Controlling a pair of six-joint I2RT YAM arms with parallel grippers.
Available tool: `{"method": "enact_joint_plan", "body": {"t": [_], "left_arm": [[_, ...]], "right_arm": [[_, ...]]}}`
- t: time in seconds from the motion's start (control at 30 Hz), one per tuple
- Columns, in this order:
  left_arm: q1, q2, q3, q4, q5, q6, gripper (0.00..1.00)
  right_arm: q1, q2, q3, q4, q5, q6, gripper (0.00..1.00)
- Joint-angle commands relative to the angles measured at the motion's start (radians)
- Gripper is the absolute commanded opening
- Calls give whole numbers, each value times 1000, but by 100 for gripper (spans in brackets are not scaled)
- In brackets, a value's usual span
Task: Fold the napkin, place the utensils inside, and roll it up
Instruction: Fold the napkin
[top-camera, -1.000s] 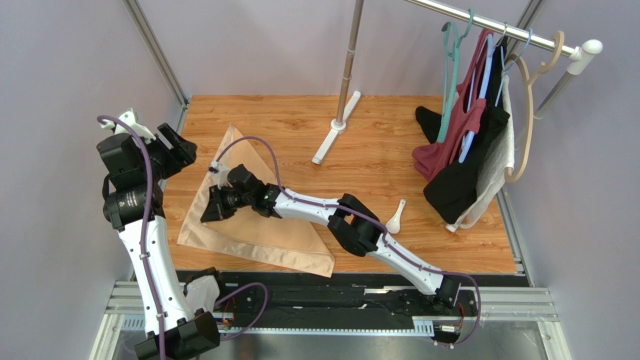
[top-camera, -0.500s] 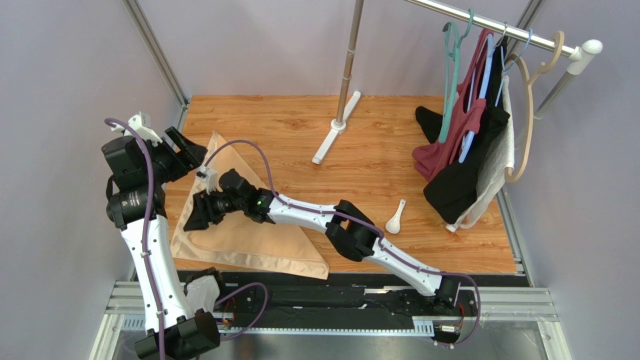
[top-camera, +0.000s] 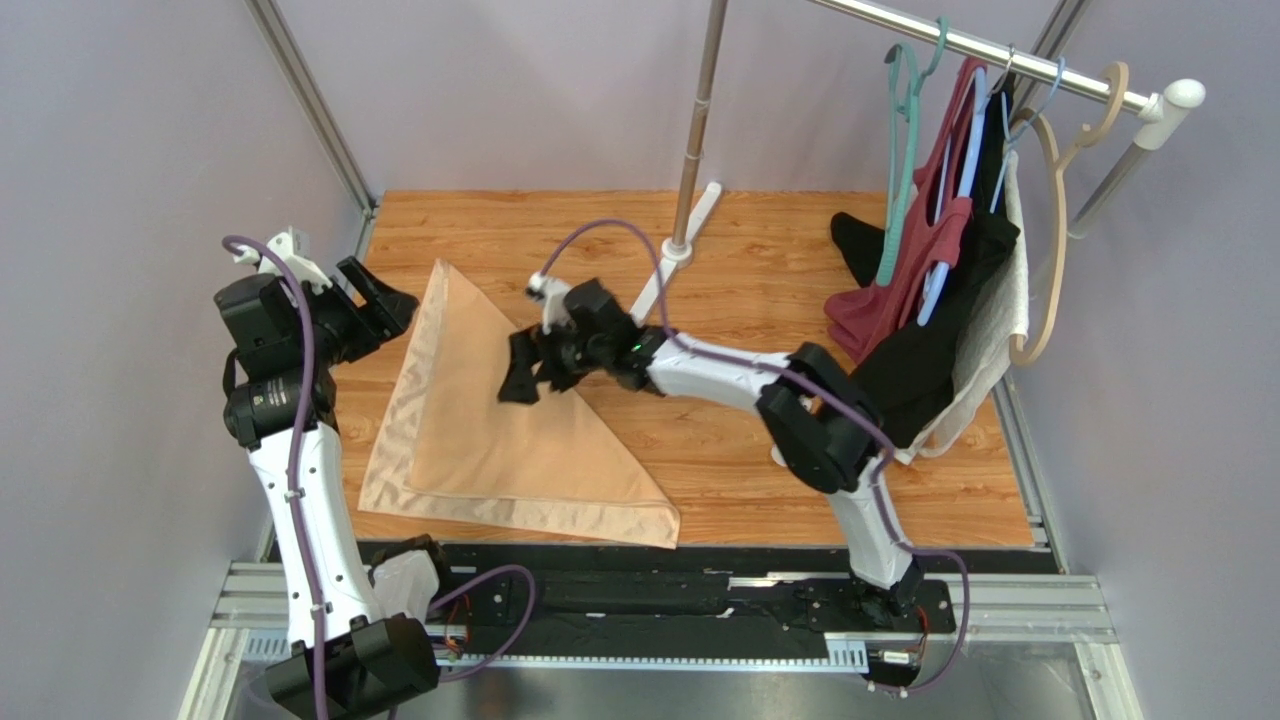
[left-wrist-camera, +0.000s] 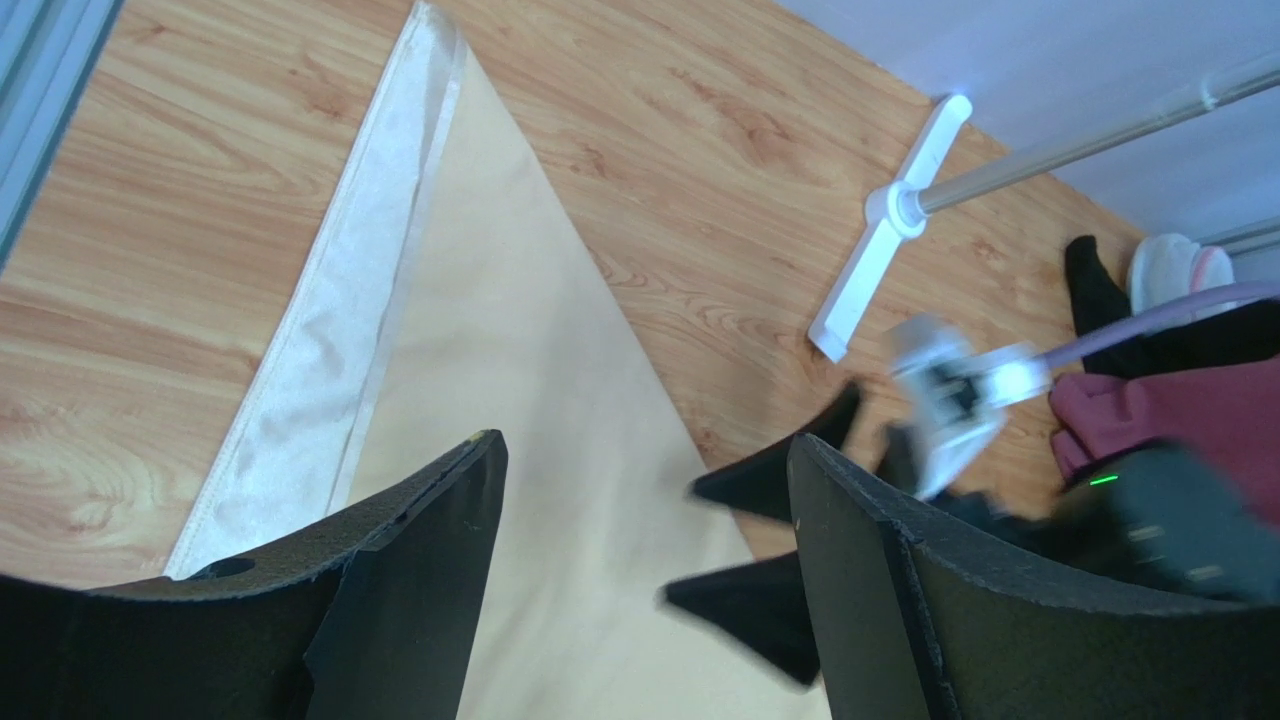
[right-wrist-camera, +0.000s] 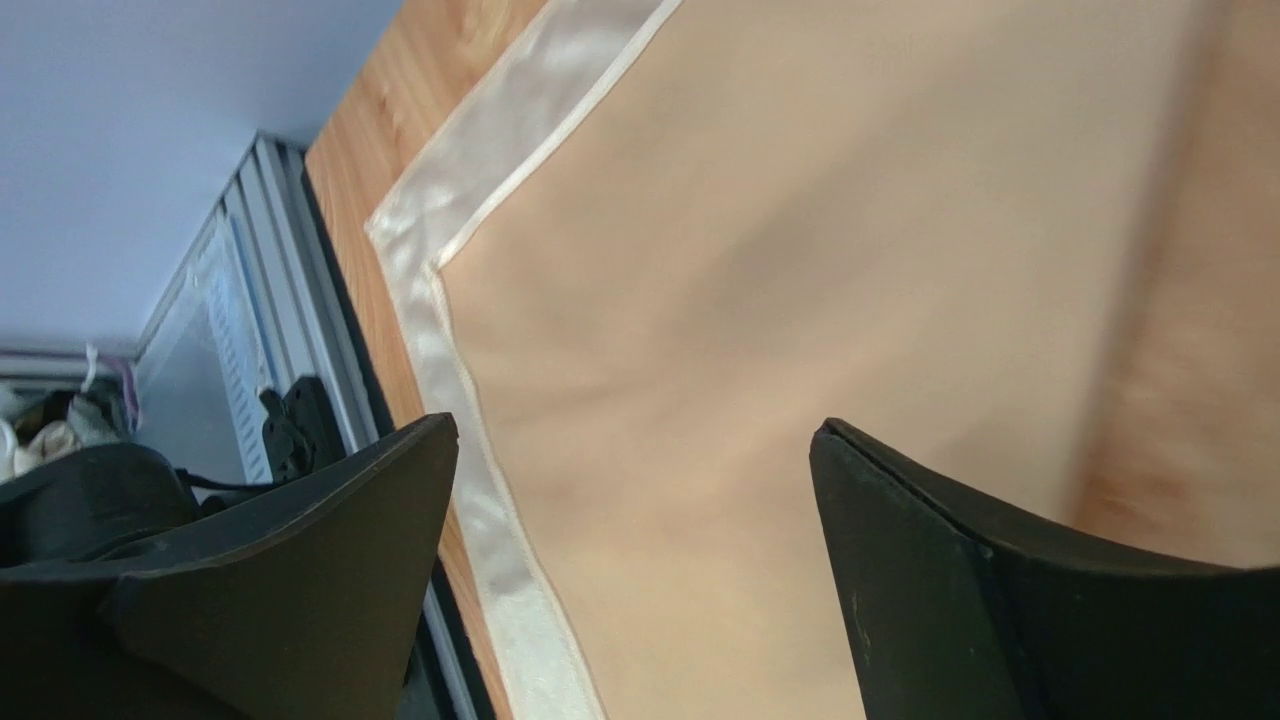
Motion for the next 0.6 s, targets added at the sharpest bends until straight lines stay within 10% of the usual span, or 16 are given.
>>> {"method": "enact_joint_plan", "body": {"t": [0.0, 0.57], "left_arm": [[4, 0, -22, 86, 6, 35, 77], [2, 73, -110, 206, -3, 52, 76]], "right_arm": [[-93, -153, -66, -60, 28, -152, 91], [-179, 0, -36, -226, -54, -289, 57]]}}
